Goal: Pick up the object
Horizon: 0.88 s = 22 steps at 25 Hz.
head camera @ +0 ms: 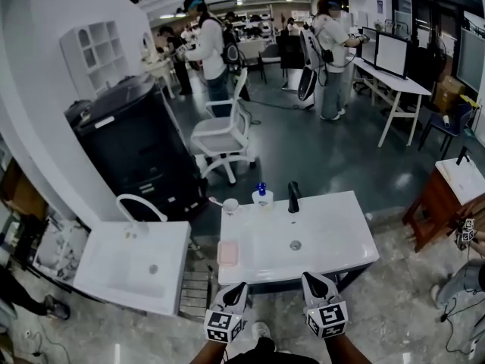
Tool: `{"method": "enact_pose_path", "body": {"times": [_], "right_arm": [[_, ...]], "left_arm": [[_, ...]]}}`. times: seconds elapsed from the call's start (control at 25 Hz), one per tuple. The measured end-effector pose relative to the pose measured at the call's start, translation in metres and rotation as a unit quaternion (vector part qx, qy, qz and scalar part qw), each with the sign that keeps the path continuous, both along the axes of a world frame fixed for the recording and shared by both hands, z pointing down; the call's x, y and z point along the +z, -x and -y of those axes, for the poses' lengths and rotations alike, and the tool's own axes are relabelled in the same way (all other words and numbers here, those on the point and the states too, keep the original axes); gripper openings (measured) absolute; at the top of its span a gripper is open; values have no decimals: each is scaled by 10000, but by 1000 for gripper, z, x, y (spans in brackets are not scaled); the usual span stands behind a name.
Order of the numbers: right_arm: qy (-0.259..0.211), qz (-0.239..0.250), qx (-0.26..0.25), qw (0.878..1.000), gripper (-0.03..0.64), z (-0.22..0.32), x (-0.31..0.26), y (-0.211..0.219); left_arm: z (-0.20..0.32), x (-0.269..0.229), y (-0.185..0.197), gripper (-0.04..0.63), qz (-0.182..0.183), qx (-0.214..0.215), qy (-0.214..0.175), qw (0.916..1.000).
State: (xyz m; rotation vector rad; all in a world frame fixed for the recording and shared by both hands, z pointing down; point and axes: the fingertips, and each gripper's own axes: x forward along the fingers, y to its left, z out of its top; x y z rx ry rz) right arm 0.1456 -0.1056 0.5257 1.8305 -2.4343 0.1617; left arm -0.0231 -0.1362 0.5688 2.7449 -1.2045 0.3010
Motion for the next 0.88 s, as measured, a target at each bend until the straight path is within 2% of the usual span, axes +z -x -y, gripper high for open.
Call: {"method": "enact_pose_path", "body": {"times": [0.2, 0.4, 0.6, 0.88], "right_arm": [[3, -336, -79, 9994, 3, 36, -1, 10], [18, -448, -110, 9989, 3, 72, -4, 15], [11, -527, -170, 9985, 3, 104, -4, 23], [53, -664, -276, 9974, 3, 132, -1, 43]], "left_arm": [[40, -17, 6, 18, -164, -13, -245, 9996], [77, -17, 11, 18, -172, 0, -251, 9995], [111, -27, 22, 18, -257, -239, -487, 9982], [137, -25, 36, 18, -257, -160, -428, 9986]]}}
